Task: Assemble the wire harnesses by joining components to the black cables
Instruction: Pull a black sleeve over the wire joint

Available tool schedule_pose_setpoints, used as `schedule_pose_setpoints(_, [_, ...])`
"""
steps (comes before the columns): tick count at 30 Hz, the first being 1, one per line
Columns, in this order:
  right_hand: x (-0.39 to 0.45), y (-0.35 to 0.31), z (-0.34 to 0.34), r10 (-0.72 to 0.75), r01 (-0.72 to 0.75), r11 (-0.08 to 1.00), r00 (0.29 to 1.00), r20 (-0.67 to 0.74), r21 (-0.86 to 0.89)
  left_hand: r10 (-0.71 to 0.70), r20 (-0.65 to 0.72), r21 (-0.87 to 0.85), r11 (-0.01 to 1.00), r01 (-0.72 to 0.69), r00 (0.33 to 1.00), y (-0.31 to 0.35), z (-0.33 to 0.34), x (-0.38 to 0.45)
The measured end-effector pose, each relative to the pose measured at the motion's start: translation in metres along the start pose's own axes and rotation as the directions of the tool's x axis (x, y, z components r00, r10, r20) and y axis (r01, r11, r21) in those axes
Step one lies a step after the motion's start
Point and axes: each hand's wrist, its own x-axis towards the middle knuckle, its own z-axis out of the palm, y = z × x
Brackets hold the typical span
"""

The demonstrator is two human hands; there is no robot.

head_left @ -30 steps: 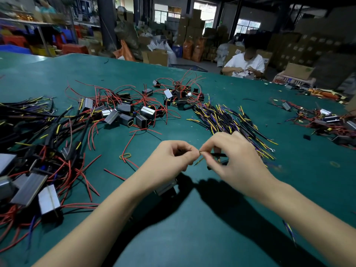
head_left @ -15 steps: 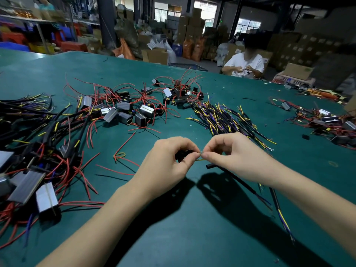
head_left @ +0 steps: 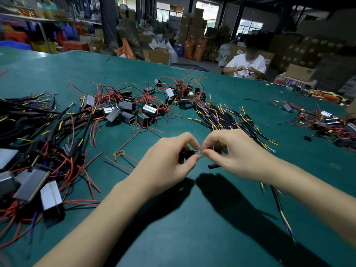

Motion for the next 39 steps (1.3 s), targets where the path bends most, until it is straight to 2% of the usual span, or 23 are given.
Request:
schedule_pose_setpoints(4, [0.000,-0.002,-0.003,0.031,-0.035,0.996,0.998,0.053,0.086,0.089,-0.007,0.102,0.991,-0.088,0.996,0.001,-0.004,-0.001])
schedule_pose_setpoints(7, [-0.001,-0.004,-0.003,-0.023,0.024,0.999,0.999,0.032,-0.031,0.063,-0.036,0.045,0.997,-0.061,0.997,0.003,-0.002,-0.002])
schedule_pose_setpoints(9, [-0.004,-0.007,-0.001,-0.116,0.125,0.969,0.992,0.057,-0.213,-0.013,-0.065,-0.041,0.999,0.010,0.998,0.005,0.002,-0.001])
schedule_pose_setpoints(10, [-0.005,-0.008,0.000,-0.198,0.207,0.896,0.978,0.064,-0.394,-0.080,-0.065,-0.109,0.991,0.073,0.995,0.005,0.002,0.000])
schedule_pose_setpoints(12, [-0.007,-0.008,0.002,-0.417,0.334,0.631,0.907,0.057,-0.700,-0.239,0.000,-0.313,0.922,0.227,0.971,0.006,0.000,0.004])
schedule_pose_setpoints(13, [-0.007,-0.008,0.002,-0.498,0.349,0.538,0.866,0.044,-0.767,-0.301,0.059,-0.431,0.853,0.296,0.952,0.006,-0.003,0.006])
schedule_pose_setpoints(15, [-0.008,-0.006,0.002,-0.579,0.353,0.484,0.816,0.010,-0.801,-0.365,0.180,-0.600,0.695,0.396,0.914,0.005,-0.007,0.009])
schedule_pose_setpoints(16, [-0.007,-0.006,0.003,-0.569,0.341,0.511,0.822,-0.013,-0.789,-0.379,0.202,-0.624,0.661,0.417,0.903,0.004,-0.008,0.010])
schedule_pose_setpoints(17, [-0.006,-0.006,0.006,-0.510,0.315,0.593,0.859,-0.043,-0.741,-0.386,0.187,-0.609,0.676,0.415,0.903,0.002,-0.007,0.009])
schedule_pose_setpoints(18, [-0.005,-0.006,0.008,-0.411,0.270,0.727,0.908,-0.085,-0.631,-0.381,0.136,-0.560,0.732,0.388,0.914,0.001,-0.004,0.008])
schedule_pose_setpoints(19, [-0.004,-0.007,0.009,-0.271,0.190,0.866,0.956,-0.115,-0.463,-0.356,0.063,-0.491,0.802,0.340,0.932,0.000,-0.001,0.007])
schedule_pose_setpoints(20, [-0.001,-0.007,0.009,-0.112,0.080,0.960,0.988,-0.105,-0.267,-0.310,-0.014,-0.412,0.868,0.277,0.951,-0.001,0.002,0.005])
schedule_pose_setpoints(22, [0.006,-0.003,0.008,0.107,-0.106,0.994,0.994,-0.024,0.017,-0.172,-0.133,-0.218,0.966,0.140,0.976,-0.003,0.006,0.002])
schedule_pose_setpoints(24, [0.011,0.004,0.005,0.208,-0.219,0.968,0.974,0.092,0.124,-0.036,-0.161,-0.038,0.999,0.030,0.986,-0.006,0.007,0.000])
schedule_pose_setpoints(26, [0.011,0.006,0.003,0.242,-0.274,0.944,0.954,0.179,0.182,0.012,-0.144,0.033,0.999,-0.008,0.990,-0.007,0.008,-0.001])
schedule_pose_setpoints(28, [0.008,0.006,0.005,0.182,-0.196,0.975,0.974,0.139,0.101,-0.031,-0.137,0.015,0.999,0.033,0.990,-0.006,0.010,-0.001])
schedule_pose_setpoints(30, [0.004,0.001,0.011,0.000,0.006,0.977,1.000,0.029,-0.212,-0.129,-0.134,-0.047,0.991,0.123,0.983,-0.004,0.011,0.000])
schedule_pose_setpoints(31, [0.003,-0.001,0.014,-0.132,0.118,0.903,0.991,-0.005,-0.413,-0.189,-0.121,-0.092,0.980,0.179,0.974,-0.004,0.010,0.001])
schedule_pose_setpoints(33, [0.001,-0.006,0.019,-0.353,0.246,0.664,0.936,-0.006,-0.706,-0.319,-0.046,-0.240,0.924,0.299,0.947,-0.002,0.006,0.005])
schedule_pose_setpoints(34, [0.000,-0.007,0.021,-0.422,0.272,0.573,0.907,0.007,-0.773,-0.372,0.012,-0.333,0.874,0.355,0.928,0.000,0.002,0.008])
schedule_pose_setpoints(36, [0.001,-0.008,0.024,-0.527,0.311,0.494,0.850,0.005,-0.812,-0.449,0.135,-0.494,0.743,0.453,0.883,0.001,-0.006,0.012])
schedule_pose_setpoints(38, [0.002,-0.006,0.024,-0.570,0.335,0.517,0.821,-0.025,-0.787,-0.474,0.231,-0.578,0.635,0.512,0.850,0.000,-0.011,0.013])
schedule_pose_setpoints(39, [0.003,-0.004,0.023,-0.554,0.341,0.563,0.832,-0.037,-0.753,-0.471,0.240,-0.580,0.631,0.514,0.849,0.000,-0.012,0.013])
